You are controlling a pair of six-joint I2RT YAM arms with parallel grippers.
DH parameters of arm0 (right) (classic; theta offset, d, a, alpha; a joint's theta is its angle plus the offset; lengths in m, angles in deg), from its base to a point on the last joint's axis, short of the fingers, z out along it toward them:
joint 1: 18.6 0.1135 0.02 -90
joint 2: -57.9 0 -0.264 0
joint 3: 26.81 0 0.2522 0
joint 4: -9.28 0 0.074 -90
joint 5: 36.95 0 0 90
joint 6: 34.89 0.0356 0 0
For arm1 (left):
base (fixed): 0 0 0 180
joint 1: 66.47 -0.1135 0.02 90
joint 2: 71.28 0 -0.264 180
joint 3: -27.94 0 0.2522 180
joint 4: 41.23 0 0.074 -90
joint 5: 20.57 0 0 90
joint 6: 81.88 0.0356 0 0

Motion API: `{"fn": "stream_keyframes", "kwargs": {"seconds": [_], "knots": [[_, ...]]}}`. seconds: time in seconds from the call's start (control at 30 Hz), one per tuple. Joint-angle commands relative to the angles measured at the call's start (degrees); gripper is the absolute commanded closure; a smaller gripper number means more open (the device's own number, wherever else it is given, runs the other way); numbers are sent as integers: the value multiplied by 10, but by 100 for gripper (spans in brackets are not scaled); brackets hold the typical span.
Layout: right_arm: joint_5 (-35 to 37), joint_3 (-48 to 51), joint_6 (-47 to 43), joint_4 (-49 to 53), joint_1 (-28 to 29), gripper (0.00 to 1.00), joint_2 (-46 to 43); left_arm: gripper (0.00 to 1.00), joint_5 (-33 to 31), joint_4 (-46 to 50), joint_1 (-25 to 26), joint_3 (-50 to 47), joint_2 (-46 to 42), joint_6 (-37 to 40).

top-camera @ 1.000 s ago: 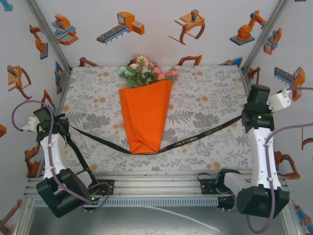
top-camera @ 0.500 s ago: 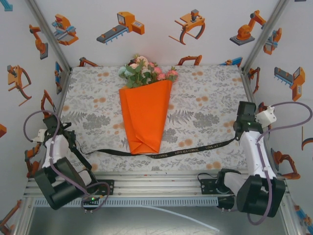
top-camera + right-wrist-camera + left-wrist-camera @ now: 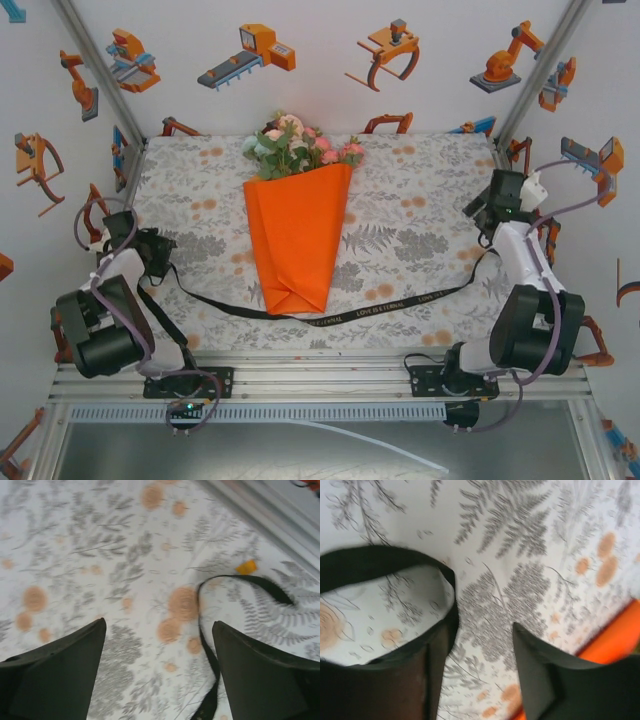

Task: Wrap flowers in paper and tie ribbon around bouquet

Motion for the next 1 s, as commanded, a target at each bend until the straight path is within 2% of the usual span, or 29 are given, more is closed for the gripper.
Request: {"fn": "stream_keyframes", "kwargs": {"seconds": [0.0,0.13,0.2,0.27,0.33,0.37,0.43,0.57,0.63,0.73,0.97], "knots": [[-133,-50,-32,43,1,18,-9,36,-3,57,29,-8,-88,31],[-230,-55,-61,51,65,21,-23,21,-76,130,146,-6,-178,64],[-304,-49,-67,33,109,24,-16,17,-71,140,201,-6,-194,71],[-327,-52,-66,33,161,25,1,16,-29,125,244,-4,-188,87],[-369,-36,-42,-15,214,24,25,13,90,60,273,-3,-155,125],[-402,-24,-27,-54,234,24,37,11,130,32,284,1,-135,133],[-437,-3,17,-125,275,22,71,9,165,-4,297,8,-90,135],[-429,8,44,-192,336,19,139,2,183,-49,299,31,-4,146],[-434,13,58,-215,348,18,167,0,200,-68,301,41,31,153],[-438,21,68,-234,360,19,195,3,231,-108,306,46,71,154],[-453,47,101,-294,382,24,229,3,281,-203,306,32,147,112]]}}
